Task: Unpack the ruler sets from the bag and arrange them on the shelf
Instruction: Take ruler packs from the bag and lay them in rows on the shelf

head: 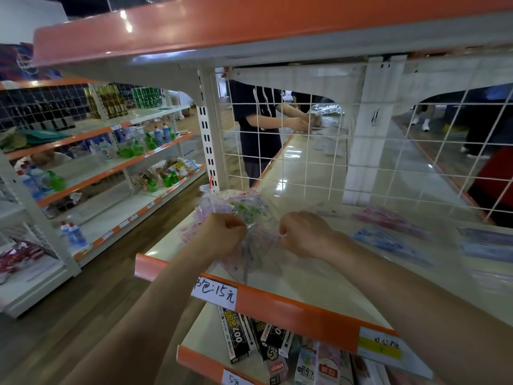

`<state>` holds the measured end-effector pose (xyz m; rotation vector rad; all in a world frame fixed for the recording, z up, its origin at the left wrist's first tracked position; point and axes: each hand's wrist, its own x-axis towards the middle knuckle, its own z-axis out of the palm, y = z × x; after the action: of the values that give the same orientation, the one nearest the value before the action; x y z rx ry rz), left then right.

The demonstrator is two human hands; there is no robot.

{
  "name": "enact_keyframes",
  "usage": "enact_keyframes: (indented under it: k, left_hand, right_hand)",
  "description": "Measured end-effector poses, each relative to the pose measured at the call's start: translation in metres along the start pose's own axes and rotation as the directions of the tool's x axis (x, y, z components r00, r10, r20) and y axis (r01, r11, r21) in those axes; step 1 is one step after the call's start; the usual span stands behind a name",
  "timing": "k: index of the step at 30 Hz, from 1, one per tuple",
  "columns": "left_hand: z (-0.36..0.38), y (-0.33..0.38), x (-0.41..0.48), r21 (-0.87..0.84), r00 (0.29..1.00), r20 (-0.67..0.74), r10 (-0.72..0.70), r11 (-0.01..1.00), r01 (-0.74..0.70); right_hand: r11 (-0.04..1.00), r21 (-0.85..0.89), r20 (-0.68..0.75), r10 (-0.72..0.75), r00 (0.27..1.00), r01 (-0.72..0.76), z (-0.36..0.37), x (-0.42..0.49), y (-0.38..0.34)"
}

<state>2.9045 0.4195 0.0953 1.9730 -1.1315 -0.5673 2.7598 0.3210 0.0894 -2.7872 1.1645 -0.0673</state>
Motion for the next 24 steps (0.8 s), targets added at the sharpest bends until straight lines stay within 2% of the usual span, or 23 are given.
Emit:
enact_keyframes:
  k: [7,14,18,24]
  left_hand:
    - [0.003,0.001,0.003,0.004,0.999,0.024,-0.022,1.000,0.022]
    - [-0.004,0.004,0.012,-0.075,0.999,0.042,-0.004,0.997,0.007]
    - [-0.008,0.006,0.017,-0.093,0.999,0.035,-0.006,0.996,0.009]
    - [-0.009,0.002,0.019,-0.118,0.998,0.043,-0.036,0.992,0.041]
  right_hand:
    - [0.992,0.123,0.035,0.037,0.999,-0.041,-0.004,0.020,-0.002]
    - [0.942,0.278,0.076,0.171,0.982,-0.185,0.005,0.069,-0.007]
    - [0.942,0.278,0.055,0.183,0.982,-0.191,0.011,0.083,-0.009]
    - [0.947,0.250,0.119,0.178,0.977,-0.203,0.008,0.087,-0.003]
